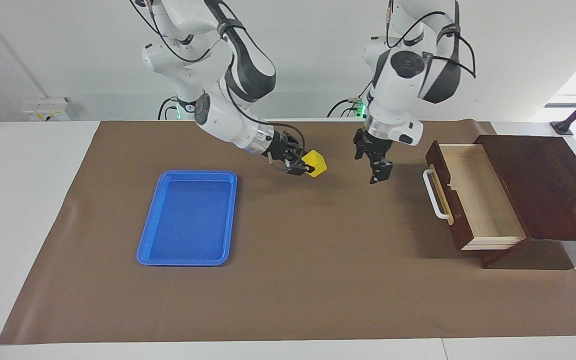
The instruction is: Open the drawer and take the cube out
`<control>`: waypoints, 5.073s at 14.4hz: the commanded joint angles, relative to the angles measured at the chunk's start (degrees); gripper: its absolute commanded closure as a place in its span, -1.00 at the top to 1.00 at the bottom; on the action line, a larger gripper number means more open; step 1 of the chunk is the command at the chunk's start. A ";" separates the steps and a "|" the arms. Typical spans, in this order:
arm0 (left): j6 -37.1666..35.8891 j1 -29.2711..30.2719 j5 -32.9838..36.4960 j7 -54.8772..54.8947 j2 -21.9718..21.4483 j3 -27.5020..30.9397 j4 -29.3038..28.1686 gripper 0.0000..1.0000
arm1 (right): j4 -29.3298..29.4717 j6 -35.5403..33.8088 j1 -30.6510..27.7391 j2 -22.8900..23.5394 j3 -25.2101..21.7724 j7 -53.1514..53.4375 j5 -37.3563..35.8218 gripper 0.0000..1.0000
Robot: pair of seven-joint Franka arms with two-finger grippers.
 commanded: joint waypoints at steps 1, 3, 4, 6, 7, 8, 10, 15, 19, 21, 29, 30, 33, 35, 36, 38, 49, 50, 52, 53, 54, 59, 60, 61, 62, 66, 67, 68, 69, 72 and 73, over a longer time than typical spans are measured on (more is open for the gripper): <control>-0.80 5.84 4.16 7.56 0.37 -0.63 -0.37 1.00 | 2.84 -4.52 -9.92 0.76 0.51 -0.26 -2.34 -1.00; 0.86 8.83 5.14 13.54 0.81 -0.63 -2.12 1.00 | 3.19 -8.55 -14.50 1.11 0.43 -4.20 -4.19 -1.00; 2.35 10.24 5.40 15.13 0.82 -0.63 -3.00 1.00 | 3.11 -10.74 -16.61 0.94 0.34 -7.01 -4.37 -1.00; 3.50 12.09 7.68 18.03 0.90 -0.63 -3.45 1.00 | 2.76 -13.48 -20.65 0.85 0.25 -11.76 -6.90 -1.00; 3.68 14.45 9.26 23.79 0.99 -0.63 -3.36 1.00 | 2.06 -12.71 -21.98 0.85 0.25 -14.65 -12.75 -1.00; 3.77 16.04 10.06 26.98 1.08 -0.63 -3.19 1.00 | 1.97 -11.13 -21.82 1.28 0.25 -15.29 -17.77 -1.00; 3.77 17.89 11.90 30.34 1.52 -0.63 -2.84 1.00 | 3.45 -10.94 -22.17 1.99 0.25 -15.65 -25.88 -1.00; 4.73 23.51 12.35 39.22 1.52 -0.72 -2.92 1.00 | 1.18 -9.72 -26.30 5.58 -0.01 -25.39 -28.63 -1.00; 5.18 25.54 12.35 41.69 1.52 -0.72 -3.10 1.00 | 0.04 -10.59 -28.49 7.44 -0.01 -28.47 -28.63 -1.00; 5.18 25.63 12.35 42.13 1.43 -0.72 -3.27 1.00 | -0.15 -10.68 -28.67 8.66 -0.01 -28.57 -28.28 -1.00; 1.16 25.73 12.35 44.86 1.43 -0.80 -2.32 1.00 | -0.50 -6.81 -27.27 8.93 -0.01 -21.19 -25.47 1.00; -1.22 25.20 12.35 45.21 1.43 -0.98 -1.35 1.00 | -0.41 -6.81 -27.00 8.93 -0.01 -21.19 -25.47 1.00; -5.71 21.87 11.56 45.82 -1.45 -1.51 -0.20 1.00 | 0.03 -6.99 -26.47 9.02 -0.01 -20.75 -25.47 1.00; -9.39 19.32 9.99 51.93 -4.27 -1.60 0.06 1.00 | 1.08 -7.86 -26.56 9.02 -0.01 -19.87 -25.47 1.00; -11.85 18.52 7.63 58.15 -5.41 -1.60 0.93 1.00 | 1.96 -8.82 -26.65 9.02 -0.01 -19.35 -25.47 1.00; -18.17 17.90 4.02 69.50 -6.04 -1.59 4.17 1.00 | 5.02 -12.07 -26.65 8.76 -0.10 -17.77 -25.64 1.00; -31.56 14.74 0.31 107.33 -2.44 -1.42 14.48 1.00 | 19.10 -38.52 -30.16 -3.17 -0.98 -43.34 -39.50 1.00; -31.82 14.73 0.31 107.61 -2.35 -1.42 14.74 1.00 | 19.10 -39.76 -30.08 -5.02 -0.98 -49.43 -42.05 1.00; -33.23 15.00 0.13 107.70 -0.77 -1.33 16.49 1.00 | 19.02 -41.26 -29.90 -7.76 -0.80 -59.46 -46.80 1.00; -34.01 14.82 0.22 107.70 -0.68 -1.16 16.76 1.00 | 19.02 -41.87 -29.55 -8.81 -0.80 -64.81 -48.91 1.00; -34.02 14.74 0.13 107.70 -0.77 -1.16 16.68 1.00 | 19.02 -41.97 -29.38 -9.78 -0.80 -70.00 -51.20 1.00; -33.93 13.86 0.22 107.96 -0.68 -0.81 16.41 1.00 | 18.32 -36.64 -29.20 -11.11 0.08 -89.12 -59.13 1.00; -33.93 13.77 0.22 107.88 -0.94 -0.80 16.15 1.00 | 16.92 -35.04 -29.11 -11.46 0.16 -89.13 -59.48 1.00; -33.94 13.68 0.13 107.87 -0.94 -0.80 16.06 1.00 | 15.69 -34.50 -29.02 -11.81 0.25 -89.21 -59.83 1.00; -34.02 13.68 0.22 107.87 -1.03 -0.80 15.80 1.00 | 14.37 -33.54 -28.94 -11.90 0.25 -89.21 -60.01 1.00; -33.41 13.59 0.22 107.79 -1.29 -0.80 15.01 1.00 | 13.13 -31.33 -29.02 -11.72 0.34 -90.00 -61.33 1.00; -33.23 13.50 0.13 107.79 -1.38 -0.80 14.92 1.00 | 13.13 -31.07 -28.94 -11.55 0.25 -90.09 -61.15 1.00; -33.14 13.50 0.13 107.79 -1.38 -0.80 14.92 1.00 | 13.39 -31.07 -29.11 -11.37 0.17 -90.18 -60.89 1.00; -32.97 13.50 0.22 107.79 -1.29 -0.80 14.92 1.00 | 13.48 -31.33 -29.63 -11.37 0.16 -89.83 -60.19 1.00; -32.00 13.50 0.22 107.96 -1.38 -0.80 14.30 1.00 | 14.27 -32.03 -29.81 -11.20 -0.10 -89.13 -55.97 1.00; -32.00 13.50 0.22 107.96 -1.38 -0.80 14.30 1.00 | 14.18 -32.30 -29.81 -11.19 -0.10 -89.04 -55.88 1.00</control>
